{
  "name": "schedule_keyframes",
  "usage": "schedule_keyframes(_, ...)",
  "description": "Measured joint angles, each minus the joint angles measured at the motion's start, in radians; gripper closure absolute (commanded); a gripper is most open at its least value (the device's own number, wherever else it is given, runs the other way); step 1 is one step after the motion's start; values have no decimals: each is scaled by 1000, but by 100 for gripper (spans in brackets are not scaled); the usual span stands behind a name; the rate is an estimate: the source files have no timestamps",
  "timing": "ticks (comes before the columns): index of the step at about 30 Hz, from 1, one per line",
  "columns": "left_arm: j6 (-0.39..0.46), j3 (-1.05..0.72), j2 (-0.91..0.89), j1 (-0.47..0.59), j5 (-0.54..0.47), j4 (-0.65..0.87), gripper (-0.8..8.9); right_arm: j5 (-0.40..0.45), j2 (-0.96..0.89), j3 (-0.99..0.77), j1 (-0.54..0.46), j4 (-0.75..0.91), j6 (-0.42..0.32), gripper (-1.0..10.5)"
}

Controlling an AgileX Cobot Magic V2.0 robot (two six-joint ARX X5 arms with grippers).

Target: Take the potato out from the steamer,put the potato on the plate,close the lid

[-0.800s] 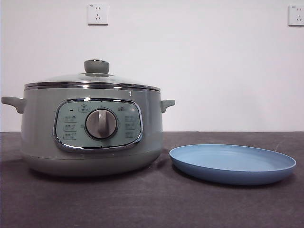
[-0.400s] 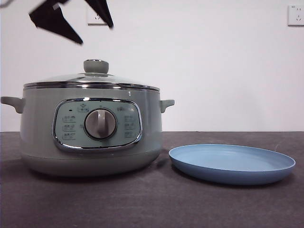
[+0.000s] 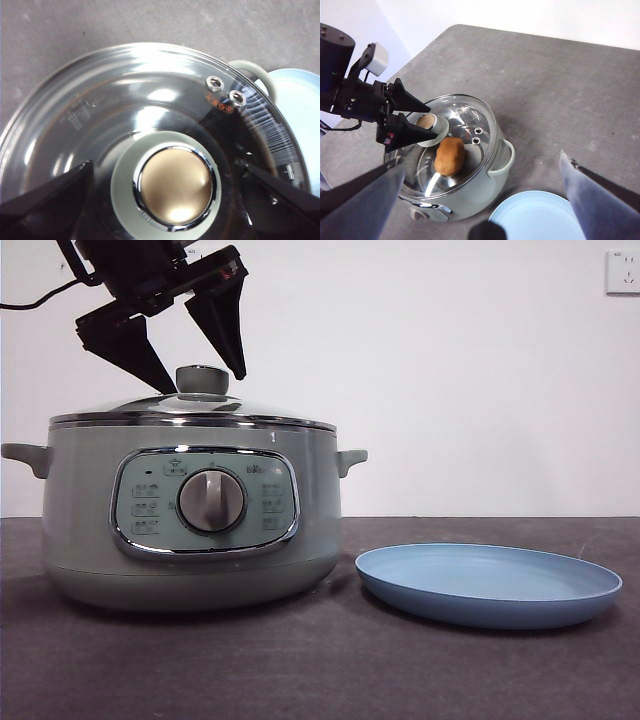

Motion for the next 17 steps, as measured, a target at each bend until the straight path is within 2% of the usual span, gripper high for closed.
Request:
schedule_keyframes(3,9,0,0,-2,-3,-1,471,0,0,0,2,0,0,258)
schedule_keyframes(8,27,0,0,-2,2,-10,605,0,0,0,2,0,0,258)
schedule_keyframes(12,36,1,0,-6,0,-16,823,0,0,0,2,0,0,258)
schedule_keyframes(17,45,1,0,-6,1,-16,822,0,0,0,2,0,0,258)
